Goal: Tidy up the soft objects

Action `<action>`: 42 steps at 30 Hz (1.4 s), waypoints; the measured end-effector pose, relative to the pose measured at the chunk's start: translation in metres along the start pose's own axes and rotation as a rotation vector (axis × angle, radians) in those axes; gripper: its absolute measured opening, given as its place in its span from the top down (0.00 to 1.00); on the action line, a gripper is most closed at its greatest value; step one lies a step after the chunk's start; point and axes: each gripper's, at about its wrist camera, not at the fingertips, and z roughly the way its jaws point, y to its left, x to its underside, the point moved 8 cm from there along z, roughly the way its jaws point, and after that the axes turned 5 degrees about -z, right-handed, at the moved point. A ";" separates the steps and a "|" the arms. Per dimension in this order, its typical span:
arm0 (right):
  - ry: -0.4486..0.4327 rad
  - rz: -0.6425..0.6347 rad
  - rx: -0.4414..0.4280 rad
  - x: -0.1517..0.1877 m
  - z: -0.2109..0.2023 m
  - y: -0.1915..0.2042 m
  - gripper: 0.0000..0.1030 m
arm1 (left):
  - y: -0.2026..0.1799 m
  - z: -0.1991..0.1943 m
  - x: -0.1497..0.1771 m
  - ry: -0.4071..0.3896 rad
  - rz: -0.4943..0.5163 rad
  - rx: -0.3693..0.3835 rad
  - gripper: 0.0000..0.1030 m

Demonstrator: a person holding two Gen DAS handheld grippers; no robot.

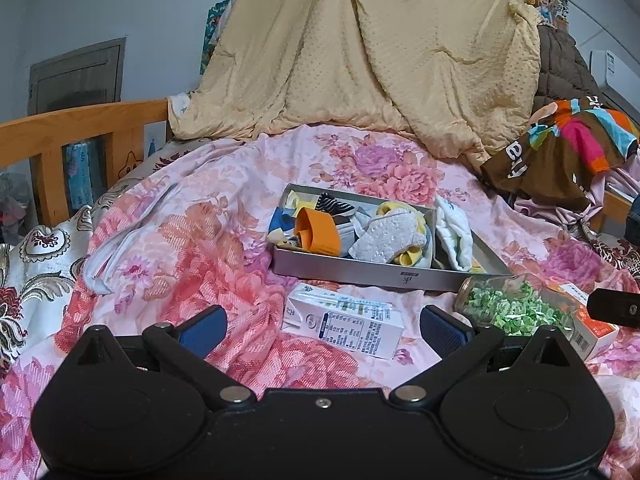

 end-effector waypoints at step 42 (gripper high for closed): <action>0.065 -0.016 -0.010 0.015 0.018 0.002 0.00 | -0.010 0.005 0.010 0.058 -0.004 0.086 0.01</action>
